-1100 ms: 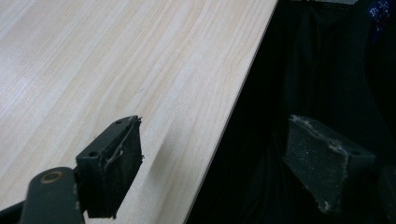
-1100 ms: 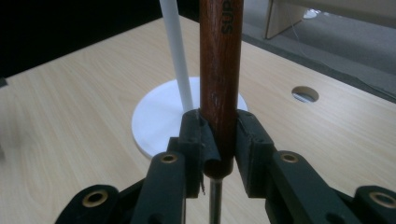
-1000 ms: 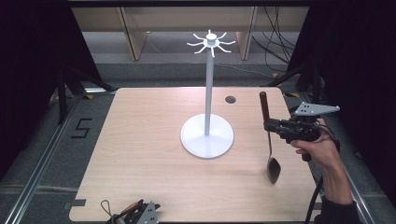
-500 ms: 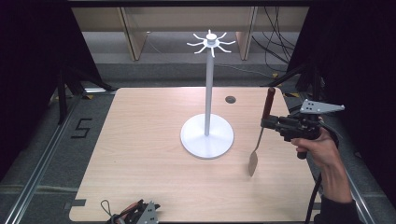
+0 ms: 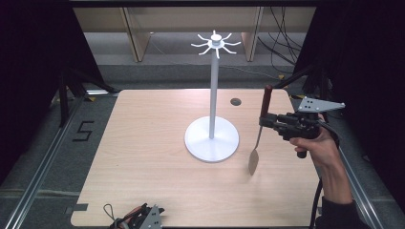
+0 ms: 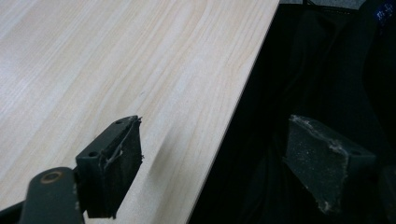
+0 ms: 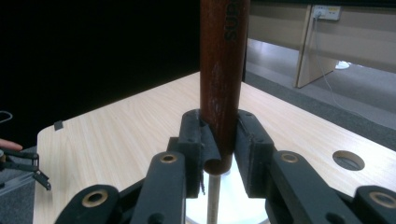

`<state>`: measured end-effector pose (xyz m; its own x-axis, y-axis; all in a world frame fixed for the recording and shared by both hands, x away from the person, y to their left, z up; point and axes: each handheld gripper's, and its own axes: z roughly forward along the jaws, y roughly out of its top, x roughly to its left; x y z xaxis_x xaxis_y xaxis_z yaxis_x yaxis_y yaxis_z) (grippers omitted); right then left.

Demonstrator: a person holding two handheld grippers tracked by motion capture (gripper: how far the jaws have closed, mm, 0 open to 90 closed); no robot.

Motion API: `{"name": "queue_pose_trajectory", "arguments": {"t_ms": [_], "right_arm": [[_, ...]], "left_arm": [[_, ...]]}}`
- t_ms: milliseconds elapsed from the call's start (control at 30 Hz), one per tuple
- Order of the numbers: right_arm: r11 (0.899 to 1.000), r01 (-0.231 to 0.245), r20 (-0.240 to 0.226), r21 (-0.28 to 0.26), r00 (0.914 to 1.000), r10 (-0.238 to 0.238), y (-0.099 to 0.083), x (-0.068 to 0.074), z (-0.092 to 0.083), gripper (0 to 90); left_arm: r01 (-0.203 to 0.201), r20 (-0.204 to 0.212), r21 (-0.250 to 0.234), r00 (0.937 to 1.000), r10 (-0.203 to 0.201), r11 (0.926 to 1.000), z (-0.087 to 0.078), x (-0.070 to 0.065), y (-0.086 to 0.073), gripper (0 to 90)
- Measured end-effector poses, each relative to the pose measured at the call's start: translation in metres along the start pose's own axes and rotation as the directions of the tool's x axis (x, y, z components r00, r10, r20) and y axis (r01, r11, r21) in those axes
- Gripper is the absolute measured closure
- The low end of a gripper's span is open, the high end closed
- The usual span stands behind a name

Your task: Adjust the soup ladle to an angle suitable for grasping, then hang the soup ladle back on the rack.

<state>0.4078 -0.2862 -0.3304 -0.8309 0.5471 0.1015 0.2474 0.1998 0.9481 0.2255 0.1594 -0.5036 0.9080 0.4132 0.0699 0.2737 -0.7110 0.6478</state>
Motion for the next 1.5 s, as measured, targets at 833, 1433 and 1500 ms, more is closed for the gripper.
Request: {"name": "queue_pose_trajectory", "arguments": {"t_ms": [833,1433,1500], "right_arm": [[1.0,-0.013,0.04,-0.019,0.9991,0.013,0.016,0.008,0.019,74.5],[0.997,0.028,0.048,-0.071,0.9985,-0.024,0.049,0.021,0.033,74.5],[0.997,0.03,0.045,-0.077,0.9986,-0.027,0.054,0.023,0.034,74.5]], "left_arm": [[0.002,-0.02,-0.011,0.9998,-0.002,0.9999,-0.001,-0.001,-0.003,18.2],[0.008,-0.019,-0.008,0.9998,-0.008,0.9999,-0.002,-0.002,-0.004,18.2],[0.006,-0.013,-0.01,0.9999,-0.006,0.9999,-0.001,-0.002,-0.005,18.2]]}}
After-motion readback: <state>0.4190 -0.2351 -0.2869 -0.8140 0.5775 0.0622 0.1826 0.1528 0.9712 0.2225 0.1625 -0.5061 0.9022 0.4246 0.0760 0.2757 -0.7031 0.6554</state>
